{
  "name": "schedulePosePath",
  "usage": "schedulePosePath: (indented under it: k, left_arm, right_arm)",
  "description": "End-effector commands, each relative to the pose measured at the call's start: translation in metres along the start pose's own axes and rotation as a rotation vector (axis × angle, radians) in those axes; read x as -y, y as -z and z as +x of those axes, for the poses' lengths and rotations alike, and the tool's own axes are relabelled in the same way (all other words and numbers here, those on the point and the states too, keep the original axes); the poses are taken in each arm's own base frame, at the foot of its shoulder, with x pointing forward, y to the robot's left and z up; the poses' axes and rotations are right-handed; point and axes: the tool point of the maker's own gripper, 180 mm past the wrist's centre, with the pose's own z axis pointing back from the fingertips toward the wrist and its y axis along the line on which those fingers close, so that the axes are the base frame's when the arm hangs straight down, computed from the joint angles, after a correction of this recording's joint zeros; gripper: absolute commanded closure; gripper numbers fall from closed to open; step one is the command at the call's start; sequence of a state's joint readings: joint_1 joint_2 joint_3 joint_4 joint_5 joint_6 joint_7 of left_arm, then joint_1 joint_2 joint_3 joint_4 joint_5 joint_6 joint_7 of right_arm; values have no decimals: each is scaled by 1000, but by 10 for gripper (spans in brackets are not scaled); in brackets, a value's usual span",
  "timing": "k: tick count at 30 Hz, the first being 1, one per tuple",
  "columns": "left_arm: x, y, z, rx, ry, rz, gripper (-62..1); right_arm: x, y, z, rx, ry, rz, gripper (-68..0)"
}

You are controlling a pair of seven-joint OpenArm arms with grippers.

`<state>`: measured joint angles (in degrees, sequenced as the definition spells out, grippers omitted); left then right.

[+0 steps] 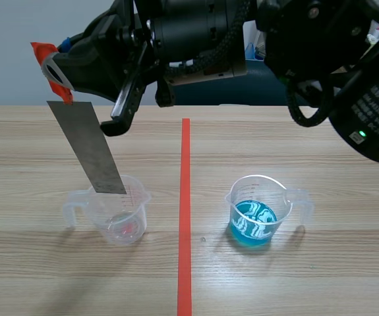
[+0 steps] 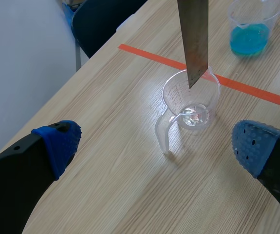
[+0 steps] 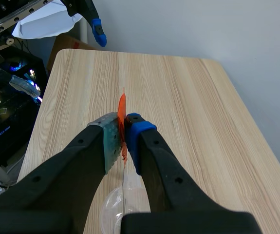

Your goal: Do the redox reaction experiment

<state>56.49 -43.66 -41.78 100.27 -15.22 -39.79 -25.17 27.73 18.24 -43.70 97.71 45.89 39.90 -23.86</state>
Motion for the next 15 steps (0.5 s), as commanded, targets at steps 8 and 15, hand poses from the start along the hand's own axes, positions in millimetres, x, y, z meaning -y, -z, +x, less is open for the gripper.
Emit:
schedulePosePath:
  k: [8,15]
  left_arm:
    - [-2,0,8,30,1,7,-623]
    - [-2,0,8,30,1,7,-623]
  right_arm:
    - [8,3,6,42,1,-10,-9]
    - [14,8,-2,41,17,-21,-9]
